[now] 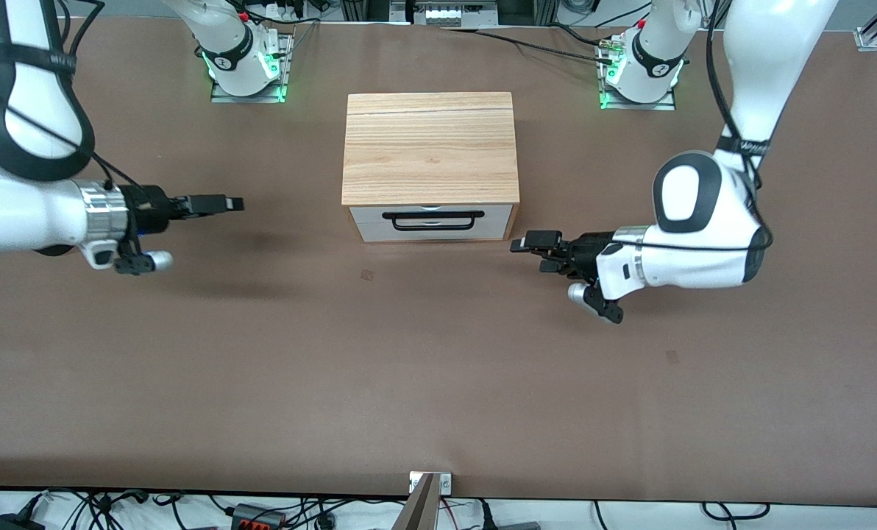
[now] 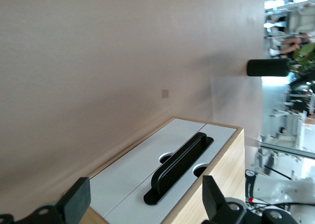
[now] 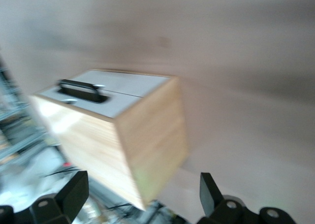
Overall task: Pull top drawer with both arms simultaneously
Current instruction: 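Move the left gripper while the right gripper moves toward the drawer handle, then close the left gripper on the handle while the right gripper grips it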
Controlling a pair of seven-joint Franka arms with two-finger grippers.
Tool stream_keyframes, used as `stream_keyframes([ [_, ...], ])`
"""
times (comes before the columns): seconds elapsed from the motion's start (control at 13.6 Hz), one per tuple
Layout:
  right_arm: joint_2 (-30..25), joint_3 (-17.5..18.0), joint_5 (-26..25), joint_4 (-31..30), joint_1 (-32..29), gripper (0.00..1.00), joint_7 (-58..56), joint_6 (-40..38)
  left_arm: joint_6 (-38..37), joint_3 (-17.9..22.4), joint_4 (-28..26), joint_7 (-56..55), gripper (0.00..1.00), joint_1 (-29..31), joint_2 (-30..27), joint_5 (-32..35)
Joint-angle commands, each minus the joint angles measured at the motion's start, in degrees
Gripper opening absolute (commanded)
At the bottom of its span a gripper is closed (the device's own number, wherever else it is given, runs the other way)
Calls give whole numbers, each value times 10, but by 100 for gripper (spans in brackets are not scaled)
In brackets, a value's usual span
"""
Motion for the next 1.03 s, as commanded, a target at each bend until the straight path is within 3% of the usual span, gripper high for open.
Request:
stream_keyframes([
  [0.0, 52, -2, 98, 7, 5, 100, -67, 15, -7, -3, 8, 86, 100, -2, 31, -64],
  [0.37, 90, -1, 293, -74, 57, 100, -209, 114, -68, -3, -13, 229, 100, -7, 102, -229],
  [0.59, 114, -1, 425, -117, 92, 100, -310, 140, -84, -3, -36, 257, 100, -11, 116, -261],
  [0.95, 149, -1, 525, -148, 120, 100, -410, 133, -109, -3, -84, 266, 97, -24, 120, -335],
])
